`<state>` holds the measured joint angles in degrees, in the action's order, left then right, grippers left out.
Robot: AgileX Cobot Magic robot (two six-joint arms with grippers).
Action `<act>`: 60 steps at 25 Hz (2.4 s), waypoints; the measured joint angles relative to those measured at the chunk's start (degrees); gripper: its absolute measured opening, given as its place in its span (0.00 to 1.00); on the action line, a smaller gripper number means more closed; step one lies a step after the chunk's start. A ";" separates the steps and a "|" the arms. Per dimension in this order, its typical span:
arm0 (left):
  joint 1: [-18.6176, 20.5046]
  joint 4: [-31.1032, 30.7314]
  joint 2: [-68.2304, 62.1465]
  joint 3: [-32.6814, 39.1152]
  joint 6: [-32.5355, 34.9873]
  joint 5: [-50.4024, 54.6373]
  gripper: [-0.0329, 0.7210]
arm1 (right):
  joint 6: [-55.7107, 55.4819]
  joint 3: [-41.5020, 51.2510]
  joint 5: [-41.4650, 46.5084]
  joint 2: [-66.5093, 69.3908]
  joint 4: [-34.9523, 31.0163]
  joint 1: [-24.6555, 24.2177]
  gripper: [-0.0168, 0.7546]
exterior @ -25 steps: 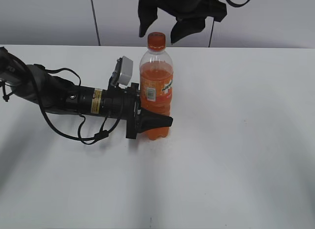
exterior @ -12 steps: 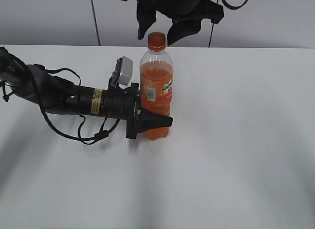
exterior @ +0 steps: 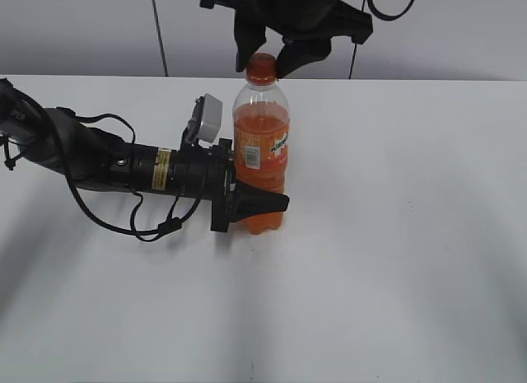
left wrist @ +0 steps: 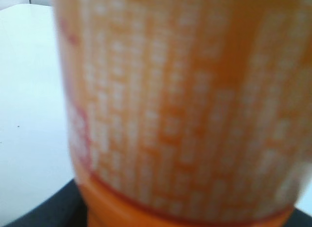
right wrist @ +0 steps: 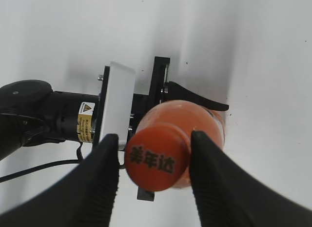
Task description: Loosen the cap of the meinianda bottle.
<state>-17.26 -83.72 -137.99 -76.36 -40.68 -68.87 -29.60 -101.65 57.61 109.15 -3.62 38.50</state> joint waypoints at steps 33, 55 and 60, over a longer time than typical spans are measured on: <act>-0.05 0.00 0.00 0.00 0.24 0.00 0.59 | 18.10 -0.09 0.70 0.00 -0.95 0.00 0.39; -0.05 -0.29 0.00 0.00 0.63 -0.06 0.59 | 56.22 -0.09 1.54 0.00 -1.36 0.00 0.38; 0.06 -0.69 0.00 0.00 0.99 -0.37 0.59 | 63.32 -0.09 1.67 0.00 -3.35 -0.06 0.38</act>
<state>-17.20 -84.40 -137.99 -76.36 -39.69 -69.23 33.73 -101.73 59.28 109.15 -6.97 38.45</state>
